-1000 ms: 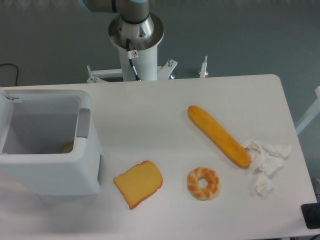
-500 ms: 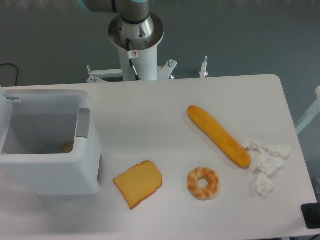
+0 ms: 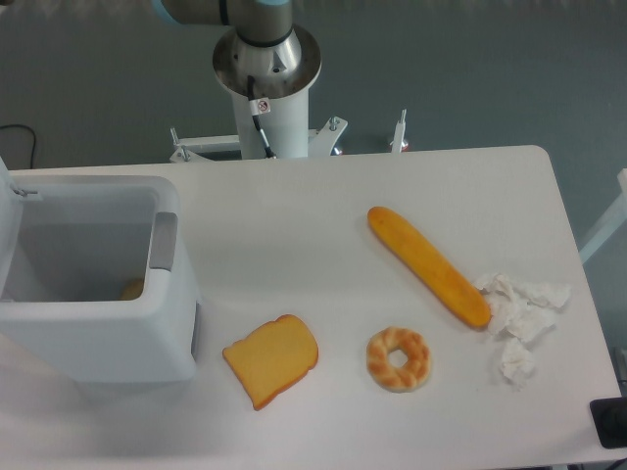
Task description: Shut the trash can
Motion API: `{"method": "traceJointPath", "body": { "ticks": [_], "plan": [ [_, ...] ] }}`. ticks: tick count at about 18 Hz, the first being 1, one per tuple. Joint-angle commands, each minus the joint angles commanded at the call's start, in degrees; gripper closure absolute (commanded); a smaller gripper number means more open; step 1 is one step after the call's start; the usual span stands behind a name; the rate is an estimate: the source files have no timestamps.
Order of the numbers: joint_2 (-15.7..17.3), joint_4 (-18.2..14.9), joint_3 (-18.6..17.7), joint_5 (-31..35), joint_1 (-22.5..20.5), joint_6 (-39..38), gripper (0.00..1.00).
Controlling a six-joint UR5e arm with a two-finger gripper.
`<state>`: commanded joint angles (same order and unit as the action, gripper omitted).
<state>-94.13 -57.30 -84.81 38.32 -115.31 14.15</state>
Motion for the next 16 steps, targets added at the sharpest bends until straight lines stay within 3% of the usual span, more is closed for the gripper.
{"method": "traceJointPath", "body": {
  "ticks": [16],
  "plan": [
    [0.2, 0.0, -4.0, 3.8, -5.5, 5.7, 0.0]
  ]
}}
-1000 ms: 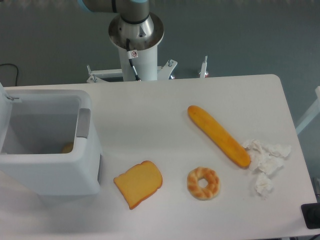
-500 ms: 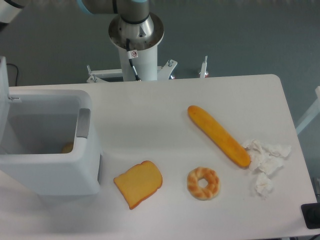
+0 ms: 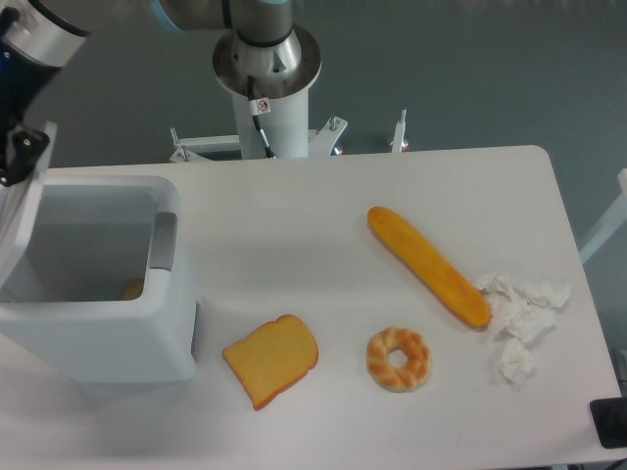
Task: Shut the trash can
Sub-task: 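Lower the gripper with the lid down onto the trash can rim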
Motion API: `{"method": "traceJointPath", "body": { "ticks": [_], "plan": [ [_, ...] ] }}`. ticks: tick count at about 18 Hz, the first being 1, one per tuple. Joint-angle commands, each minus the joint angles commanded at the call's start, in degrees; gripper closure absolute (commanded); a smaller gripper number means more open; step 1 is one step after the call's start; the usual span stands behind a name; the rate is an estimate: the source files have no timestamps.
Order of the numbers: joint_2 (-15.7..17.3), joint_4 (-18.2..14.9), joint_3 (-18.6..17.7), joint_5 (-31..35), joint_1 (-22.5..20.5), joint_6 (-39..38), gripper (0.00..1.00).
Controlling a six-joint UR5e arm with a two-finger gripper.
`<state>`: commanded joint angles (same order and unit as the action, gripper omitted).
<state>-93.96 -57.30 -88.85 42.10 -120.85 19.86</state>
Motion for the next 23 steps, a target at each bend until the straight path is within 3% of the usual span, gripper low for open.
{"method": "traceJointPath", "body": {
  "ticks": [23],
  "plan": [
    [0.0, -0.1, -1.2, 0.0, -5.2, 1.2, 0.0]
  ]
}}
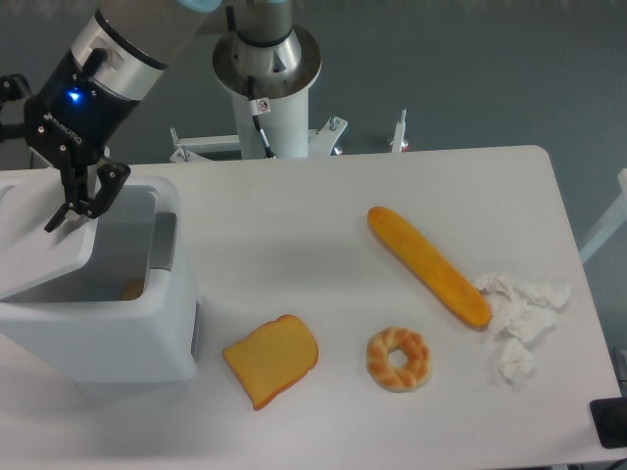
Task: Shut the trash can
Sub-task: 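Lower the gripper with the lid down onto the trash can rim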
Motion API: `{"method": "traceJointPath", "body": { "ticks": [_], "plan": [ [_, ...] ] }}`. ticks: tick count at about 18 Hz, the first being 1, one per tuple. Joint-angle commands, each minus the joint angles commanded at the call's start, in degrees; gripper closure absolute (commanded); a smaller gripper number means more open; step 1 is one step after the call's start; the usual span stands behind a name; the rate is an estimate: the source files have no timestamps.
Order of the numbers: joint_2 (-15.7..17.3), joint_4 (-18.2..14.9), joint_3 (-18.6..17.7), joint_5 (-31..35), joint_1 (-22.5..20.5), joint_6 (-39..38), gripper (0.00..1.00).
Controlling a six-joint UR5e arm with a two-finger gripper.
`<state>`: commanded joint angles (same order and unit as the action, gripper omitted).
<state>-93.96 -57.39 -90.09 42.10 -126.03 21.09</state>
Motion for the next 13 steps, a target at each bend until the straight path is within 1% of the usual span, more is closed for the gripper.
{"method": "traceJointPath", "body": {
  "ticks": [2, 6, 8, 13],
  "plan": [
    [-0.1, 0.0, -0.1, 0.3, -0.2, 0.6, 0.0],
    [-0.3, 0.0, -0.5, 4.5, -0.3, 3.6, 0.0],
    [-0.4, 0.0, -1.1, 4.6, -0.3, 3.4, 0.0],
    [-0.4, 0.0, -1.2, 4.6, -0.6, 4.0, 0.0]
  ]
}}
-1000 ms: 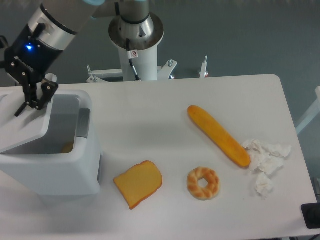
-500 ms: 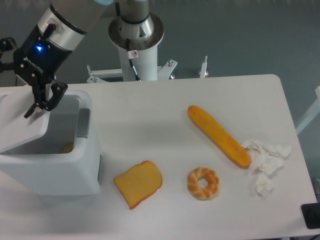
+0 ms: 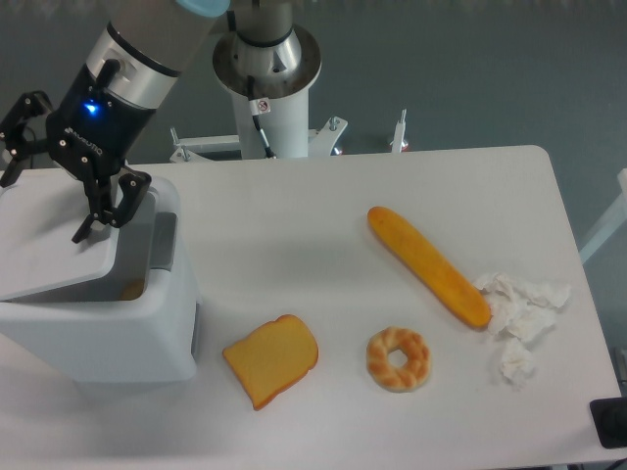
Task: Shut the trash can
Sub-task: 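Lower the gripper with the lid down onto the trash can rim, then press the gripper down on the closed lid to seat it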
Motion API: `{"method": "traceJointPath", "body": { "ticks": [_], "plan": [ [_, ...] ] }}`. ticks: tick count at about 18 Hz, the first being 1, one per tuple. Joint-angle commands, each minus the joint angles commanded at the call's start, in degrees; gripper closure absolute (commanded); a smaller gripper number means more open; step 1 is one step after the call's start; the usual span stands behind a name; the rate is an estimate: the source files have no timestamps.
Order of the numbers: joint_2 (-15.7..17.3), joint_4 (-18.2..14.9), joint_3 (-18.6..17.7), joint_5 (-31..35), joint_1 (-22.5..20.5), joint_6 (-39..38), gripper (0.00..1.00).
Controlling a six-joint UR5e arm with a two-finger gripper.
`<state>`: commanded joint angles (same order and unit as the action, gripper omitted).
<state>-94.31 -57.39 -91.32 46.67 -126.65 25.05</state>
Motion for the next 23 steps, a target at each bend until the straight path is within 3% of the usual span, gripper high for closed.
{"method": "traceJointPath", "body": {
  "ticks": [5, 9, 23],
  "plan": [
    [0.0, -0.1, -0.4, 0.1, -0.3, 1.1, 0.0],
    [0.5, -0.1, -3.1, 0.3, -0.7, 1.2, 0.0],
    [2.0, -1.1, -4.4, 0.4, -1.4, 0.7, 0.0]
  ]
}}
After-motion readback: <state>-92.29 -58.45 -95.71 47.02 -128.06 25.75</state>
